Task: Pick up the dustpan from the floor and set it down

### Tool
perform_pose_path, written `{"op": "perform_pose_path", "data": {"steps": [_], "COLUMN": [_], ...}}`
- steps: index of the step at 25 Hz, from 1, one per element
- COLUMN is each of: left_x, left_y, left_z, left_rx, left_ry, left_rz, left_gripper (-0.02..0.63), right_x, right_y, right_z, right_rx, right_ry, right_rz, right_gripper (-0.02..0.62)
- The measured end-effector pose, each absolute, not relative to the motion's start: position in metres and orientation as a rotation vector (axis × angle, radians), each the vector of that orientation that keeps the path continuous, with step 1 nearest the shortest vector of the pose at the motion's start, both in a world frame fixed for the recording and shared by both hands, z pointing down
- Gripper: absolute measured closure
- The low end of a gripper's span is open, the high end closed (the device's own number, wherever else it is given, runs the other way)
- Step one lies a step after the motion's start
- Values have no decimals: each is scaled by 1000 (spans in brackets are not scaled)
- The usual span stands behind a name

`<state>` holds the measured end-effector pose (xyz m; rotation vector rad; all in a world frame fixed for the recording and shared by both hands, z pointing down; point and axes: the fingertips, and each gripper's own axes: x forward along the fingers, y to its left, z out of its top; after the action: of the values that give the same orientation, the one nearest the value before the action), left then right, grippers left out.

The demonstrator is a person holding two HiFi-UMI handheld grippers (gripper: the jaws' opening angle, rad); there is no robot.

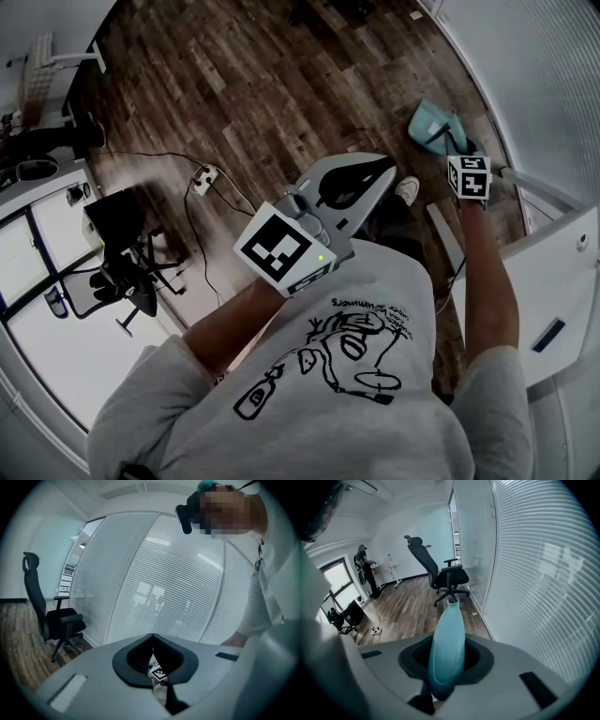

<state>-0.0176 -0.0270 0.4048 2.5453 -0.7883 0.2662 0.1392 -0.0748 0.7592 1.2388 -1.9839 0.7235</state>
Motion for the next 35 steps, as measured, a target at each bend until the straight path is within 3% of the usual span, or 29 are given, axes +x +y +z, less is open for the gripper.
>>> {"op": "perform_pose_path", "data": {"steps": [35], "left_x": [-1], "left_y": [-35], "left_z": [397], "left_rx": [2559], "left_ry": [-707], "left_rz": [266], "left_gripper": [604], "right_x": [91], "right_y": [37], "right_z": [793], "right_rx": [1029], "right_ry": [-1941], "right_rz": [914], "right_gripper": [548]}}
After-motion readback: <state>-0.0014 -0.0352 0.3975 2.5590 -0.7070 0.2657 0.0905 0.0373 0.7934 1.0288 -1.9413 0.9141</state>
